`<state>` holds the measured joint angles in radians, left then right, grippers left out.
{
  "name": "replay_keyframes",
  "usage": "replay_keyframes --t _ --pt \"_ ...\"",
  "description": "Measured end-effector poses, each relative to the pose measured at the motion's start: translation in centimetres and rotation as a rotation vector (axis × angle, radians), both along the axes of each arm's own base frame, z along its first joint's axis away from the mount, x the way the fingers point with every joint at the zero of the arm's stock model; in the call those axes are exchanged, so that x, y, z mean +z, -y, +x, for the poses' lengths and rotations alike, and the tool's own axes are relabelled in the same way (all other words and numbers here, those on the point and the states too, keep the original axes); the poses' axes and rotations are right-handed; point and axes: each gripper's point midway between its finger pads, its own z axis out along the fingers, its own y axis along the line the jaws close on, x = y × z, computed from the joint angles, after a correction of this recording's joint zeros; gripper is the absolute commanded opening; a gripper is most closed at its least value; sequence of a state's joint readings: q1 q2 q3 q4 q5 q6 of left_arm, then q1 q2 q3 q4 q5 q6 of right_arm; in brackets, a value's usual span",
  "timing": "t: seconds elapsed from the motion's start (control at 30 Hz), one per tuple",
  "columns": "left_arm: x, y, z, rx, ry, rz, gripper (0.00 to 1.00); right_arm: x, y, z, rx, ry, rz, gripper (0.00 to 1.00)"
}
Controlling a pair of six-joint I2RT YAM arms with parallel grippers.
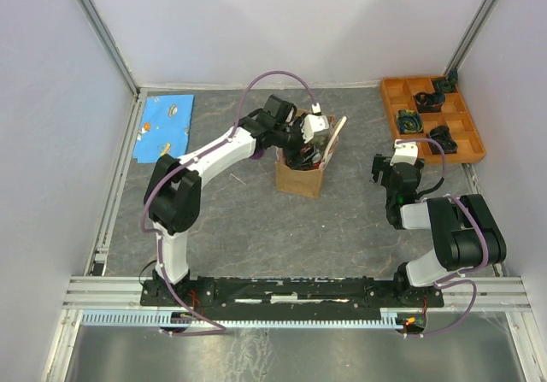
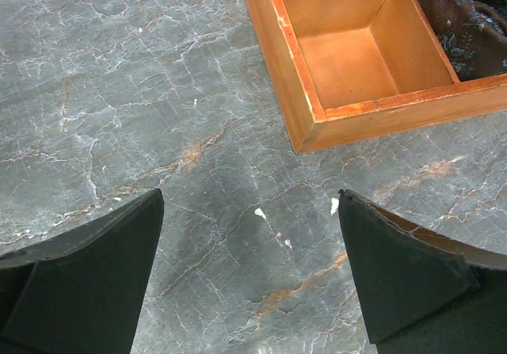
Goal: Take the beverage out of the canvas bag
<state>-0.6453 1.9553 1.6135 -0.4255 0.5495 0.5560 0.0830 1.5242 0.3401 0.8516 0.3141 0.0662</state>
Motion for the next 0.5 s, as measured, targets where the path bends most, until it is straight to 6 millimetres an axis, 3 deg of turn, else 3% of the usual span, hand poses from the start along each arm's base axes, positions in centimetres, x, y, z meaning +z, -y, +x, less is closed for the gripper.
replay_keyframes --t 0.5 --pt "-1.7 0.9 1.0 -0.048 0.076 -0.018 0.84 0.0 0.0 0.0 0.000 0.000 0.000 0.99"
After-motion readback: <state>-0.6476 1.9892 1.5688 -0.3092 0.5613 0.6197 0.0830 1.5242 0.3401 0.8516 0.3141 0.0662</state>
